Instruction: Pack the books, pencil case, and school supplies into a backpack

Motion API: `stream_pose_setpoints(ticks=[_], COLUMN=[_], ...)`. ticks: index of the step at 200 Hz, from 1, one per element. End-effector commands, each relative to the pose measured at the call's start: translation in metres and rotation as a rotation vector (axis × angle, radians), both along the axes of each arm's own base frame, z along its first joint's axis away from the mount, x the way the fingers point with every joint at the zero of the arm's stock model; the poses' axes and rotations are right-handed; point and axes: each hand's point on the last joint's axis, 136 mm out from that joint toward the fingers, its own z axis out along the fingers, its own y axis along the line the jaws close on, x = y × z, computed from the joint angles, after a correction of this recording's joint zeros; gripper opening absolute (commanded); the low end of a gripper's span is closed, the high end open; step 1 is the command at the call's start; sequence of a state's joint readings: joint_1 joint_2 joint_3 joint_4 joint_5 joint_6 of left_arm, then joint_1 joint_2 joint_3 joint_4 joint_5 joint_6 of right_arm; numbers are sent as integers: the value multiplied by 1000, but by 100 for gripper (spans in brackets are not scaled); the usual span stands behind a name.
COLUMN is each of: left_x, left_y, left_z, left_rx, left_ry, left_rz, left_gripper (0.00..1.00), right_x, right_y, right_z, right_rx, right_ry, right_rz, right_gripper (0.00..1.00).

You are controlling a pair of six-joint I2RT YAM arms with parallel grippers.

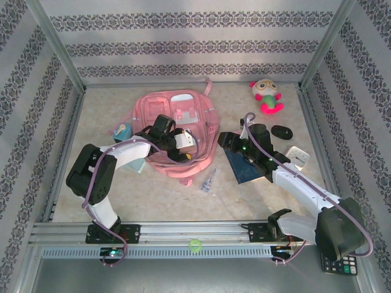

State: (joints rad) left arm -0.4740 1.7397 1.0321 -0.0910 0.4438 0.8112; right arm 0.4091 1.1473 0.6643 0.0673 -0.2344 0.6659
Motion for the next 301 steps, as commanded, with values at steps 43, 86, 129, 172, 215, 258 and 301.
stream_pose_setpoints(ticks=[43, 86, 129, 172, 215, 258, 301], left_x=[14, -25, -44, -39, -40, -49, -49], left_y=[-3, -23, -19, -7, 0, 16, 36], left_z=[-1, 70, 102, 106, 124, 148, 172], left_rx=[49, -203, -269, -277, -353, -462, -506], left_ry=[-106, -105, -118, -143, -135, -104, -125], left_rz=[14, -97, -135, -106, -103, -120, -111], left_gripper=[47, 0, 0, 0, 0, 0, 0], right_x=[5, 12, 26, 23, 17, 20, -2], right_y=[19, 46, 45, 46, -8, -45, -48], right_z=[4, 1, -16, -26, -21, -1, -16], right_rx=[87, 249, 275, 267, 190, -122, -372], right_ry=[34, 196, 291, 354, 219, -146, -365], right_rz=[57, 61, 18, 32, -42, 133, 540], right_gripper=[59, 64, 71, 72, 72, 67, 58])
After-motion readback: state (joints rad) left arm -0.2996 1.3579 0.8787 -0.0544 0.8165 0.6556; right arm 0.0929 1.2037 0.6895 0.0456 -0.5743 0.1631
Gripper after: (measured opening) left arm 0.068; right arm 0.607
